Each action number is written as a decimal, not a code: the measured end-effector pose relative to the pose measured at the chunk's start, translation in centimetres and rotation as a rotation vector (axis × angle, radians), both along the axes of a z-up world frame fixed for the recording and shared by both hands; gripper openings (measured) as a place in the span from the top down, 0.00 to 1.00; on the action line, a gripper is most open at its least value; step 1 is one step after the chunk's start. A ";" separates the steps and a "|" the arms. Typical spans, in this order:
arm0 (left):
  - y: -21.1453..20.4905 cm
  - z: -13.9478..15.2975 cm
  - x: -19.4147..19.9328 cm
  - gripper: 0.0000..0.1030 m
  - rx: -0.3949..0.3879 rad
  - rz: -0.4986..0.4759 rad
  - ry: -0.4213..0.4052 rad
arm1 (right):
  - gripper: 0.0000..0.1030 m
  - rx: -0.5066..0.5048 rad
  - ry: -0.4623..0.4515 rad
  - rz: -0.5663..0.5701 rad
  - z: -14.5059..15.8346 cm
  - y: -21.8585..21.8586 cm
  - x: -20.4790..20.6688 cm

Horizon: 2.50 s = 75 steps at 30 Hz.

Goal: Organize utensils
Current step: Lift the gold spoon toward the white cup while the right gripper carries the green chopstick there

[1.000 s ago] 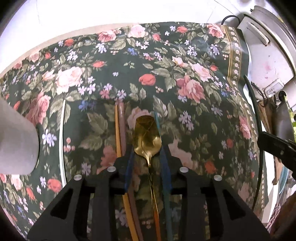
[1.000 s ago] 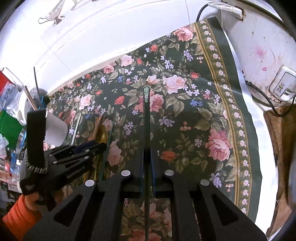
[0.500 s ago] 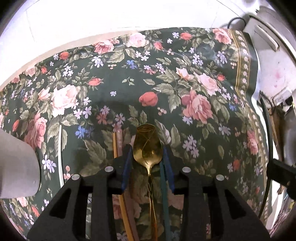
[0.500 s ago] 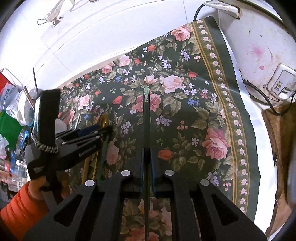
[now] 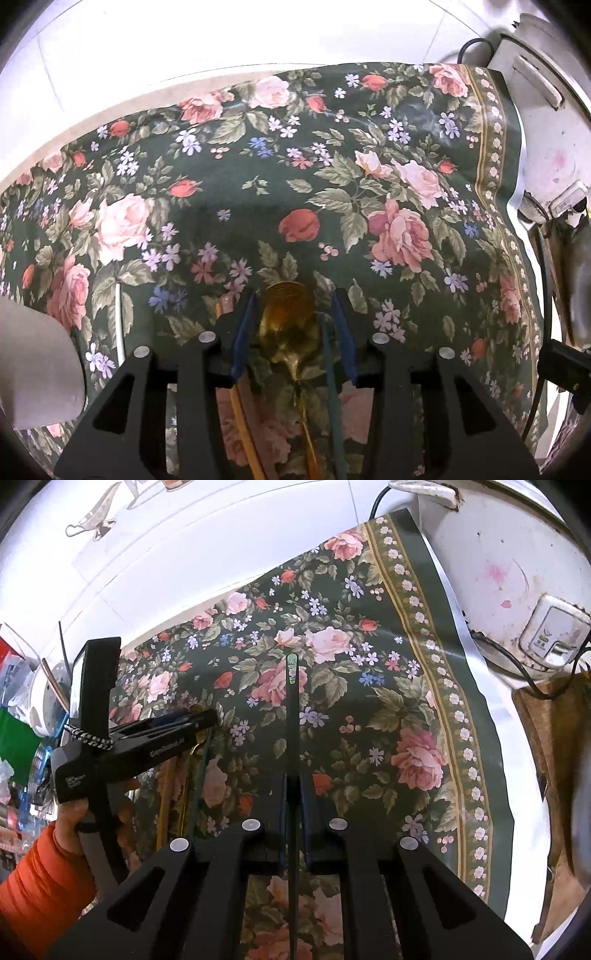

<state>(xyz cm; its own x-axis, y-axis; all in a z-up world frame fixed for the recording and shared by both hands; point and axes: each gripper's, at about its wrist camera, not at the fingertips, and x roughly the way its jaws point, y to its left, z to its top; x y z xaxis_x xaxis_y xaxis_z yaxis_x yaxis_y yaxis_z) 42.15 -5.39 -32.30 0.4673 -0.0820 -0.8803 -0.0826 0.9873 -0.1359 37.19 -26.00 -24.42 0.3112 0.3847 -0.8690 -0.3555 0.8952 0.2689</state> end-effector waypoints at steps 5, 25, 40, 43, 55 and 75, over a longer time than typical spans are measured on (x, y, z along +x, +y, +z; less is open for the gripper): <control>-0.6 -0.2 0.1 0.61 0.068 -0.035 0.000 | 0.94 0.005 0.001 -0.001 0.0 0.1 0.1; 2.1 6.2 -6.3 0.70 -0.009 -0.091 -0.120 | 0.94 0.039 -0.115 0.014 3.9 1.7 -1.9; 2.9 12.8 -14.7 0.72 -0.039 -0.093 -0.289 | 0.94 0.062 -0.230 0.057 7.6 5.4 -5.2; 3.3 13.7 -15.9 0.72 -0.044 -0.087 -0.316 | 0.94 0.064 -0.249 0.070 8.3 6.4 -5.8; 7.1 17.0 -18.1 0.78 -0.034 -0.014 -0.396 | 0.94 0.080 -0.324 0.116 10.8 11.0 -6.1; 17.3 24.0 -19.8 0.78 -0.014 0.129 -0.538 | 0.94 0.136 -0.418 0.259 14.7 24.1 -4.5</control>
<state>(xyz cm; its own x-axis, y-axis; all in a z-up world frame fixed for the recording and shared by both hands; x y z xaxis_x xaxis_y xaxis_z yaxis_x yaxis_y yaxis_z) 22.31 11.86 -8.30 0.8579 -0.0044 -0.5138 -0.1180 0.9716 -0.2053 32.71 -1.88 -9.71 0.5007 0.5960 -0.6278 -0.6634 0.7301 0.1640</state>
